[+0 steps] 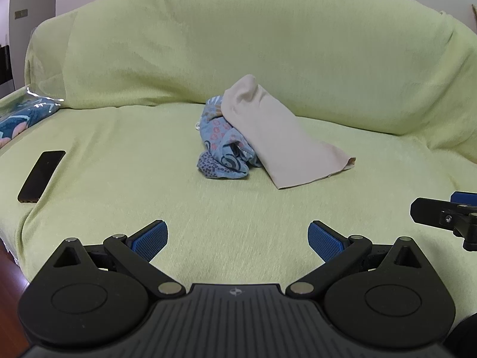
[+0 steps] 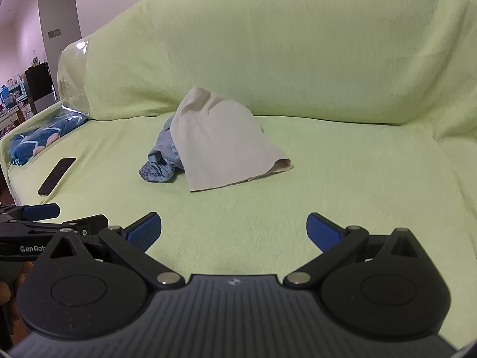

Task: Fold clothes

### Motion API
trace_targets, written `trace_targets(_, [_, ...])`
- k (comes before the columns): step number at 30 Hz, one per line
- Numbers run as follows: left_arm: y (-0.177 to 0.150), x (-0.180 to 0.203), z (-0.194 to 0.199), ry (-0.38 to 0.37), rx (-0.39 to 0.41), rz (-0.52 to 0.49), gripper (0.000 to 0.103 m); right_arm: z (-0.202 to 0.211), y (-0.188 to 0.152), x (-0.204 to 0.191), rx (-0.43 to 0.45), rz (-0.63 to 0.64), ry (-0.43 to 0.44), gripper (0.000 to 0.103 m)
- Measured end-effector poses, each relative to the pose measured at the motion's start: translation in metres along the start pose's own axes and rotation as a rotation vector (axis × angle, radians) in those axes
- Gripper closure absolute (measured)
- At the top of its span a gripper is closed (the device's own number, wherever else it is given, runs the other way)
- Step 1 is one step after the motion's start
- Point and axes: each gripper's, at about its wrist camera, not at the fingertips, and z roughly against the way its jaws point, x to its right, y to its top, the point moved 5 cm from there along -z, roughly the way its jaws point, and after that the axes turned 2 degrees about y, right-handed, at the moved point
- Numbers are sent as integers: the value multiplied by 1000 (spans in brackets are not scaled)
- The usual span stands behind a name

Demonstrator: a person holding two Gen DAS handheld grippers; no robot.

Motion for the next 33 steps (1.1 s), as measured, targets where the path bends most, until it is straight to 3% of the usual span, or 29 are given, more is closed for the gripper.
trace_targets(26, [-5, 8, -15, -17, -30, -23, 0, -21, -8, 13, -40, -26, 1, 0])
trace_targets(33, [11, -17, -28, 12, -1, -9, 0, -37, 10, -3, 0, 110, 3, 0])
